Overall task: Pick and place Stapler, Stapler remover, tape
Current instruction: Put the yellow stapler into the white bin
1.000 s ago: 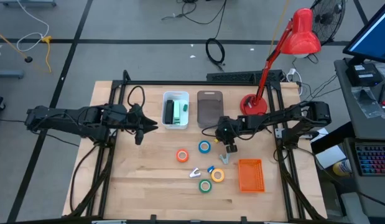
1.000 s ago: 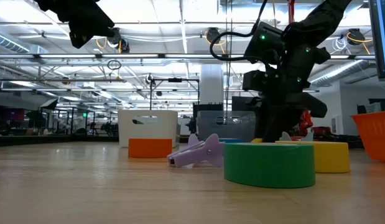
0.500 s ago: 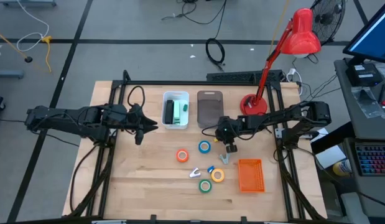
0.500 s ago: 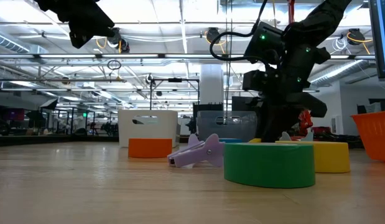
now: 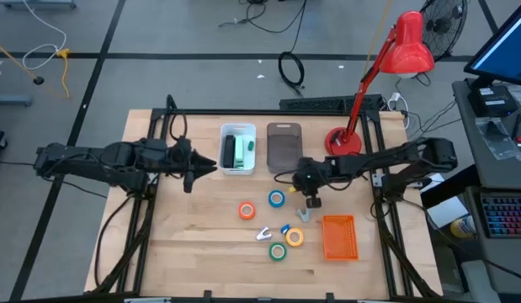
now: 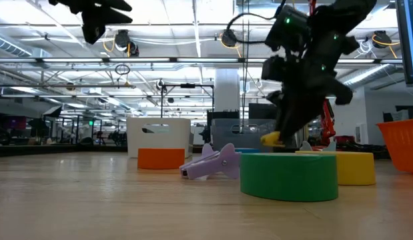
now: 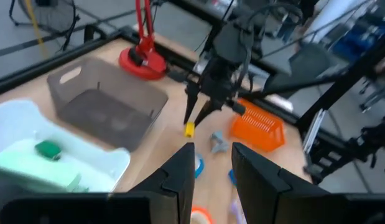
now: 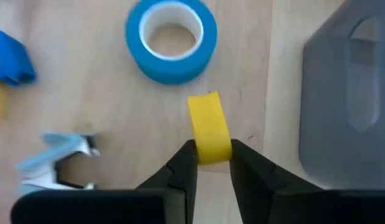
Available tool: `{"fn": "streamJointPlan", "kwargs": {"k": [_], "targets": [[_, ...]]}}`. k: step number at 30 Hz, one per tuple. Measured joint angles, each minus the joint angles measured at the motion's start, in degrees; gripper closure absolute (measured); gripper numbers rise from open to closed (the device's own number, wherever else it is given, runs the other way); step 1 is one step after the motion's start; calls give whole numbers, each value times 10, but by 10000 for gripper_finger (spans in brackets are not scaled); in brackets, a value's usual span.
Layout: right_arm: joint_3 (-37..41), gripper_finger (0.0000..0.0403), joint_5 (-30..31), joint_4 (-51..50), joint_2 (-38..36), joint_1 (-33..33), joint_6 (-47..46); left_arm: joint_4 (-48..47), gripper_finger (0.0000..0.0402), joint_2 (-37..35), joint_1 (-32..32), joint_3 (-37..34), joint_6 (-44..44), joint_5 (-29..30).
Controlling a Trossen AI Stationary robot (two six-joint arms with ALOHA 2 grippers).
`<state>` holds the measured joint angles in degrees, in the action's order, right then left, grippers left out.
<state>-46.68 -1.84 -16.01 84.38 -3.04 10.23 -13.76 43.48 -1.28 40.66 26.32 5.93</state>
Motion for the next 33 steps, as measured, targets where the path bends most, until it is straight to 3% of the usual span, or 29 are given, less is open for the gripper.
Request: {"fn": "streamJointPlan", "kwargs": {"k": [10,17,23,29,33], "targets": [[-22,331,3,13,-115,34,-81,127,293,90,0,0,34,-1],[-25,332,33,99,-147,40,-96,268,293,198,-1,0,66,-52],[-25,331,32,128,-146,39,-96,385,293,264,-15,0,20,-103],[-25,331,31,160,-146,39,-96,368,293,324,-27,49,-19,-89],[-25,329,31,162,-146,39,-96,278,293,367,-26,120,-65,-78]]}}
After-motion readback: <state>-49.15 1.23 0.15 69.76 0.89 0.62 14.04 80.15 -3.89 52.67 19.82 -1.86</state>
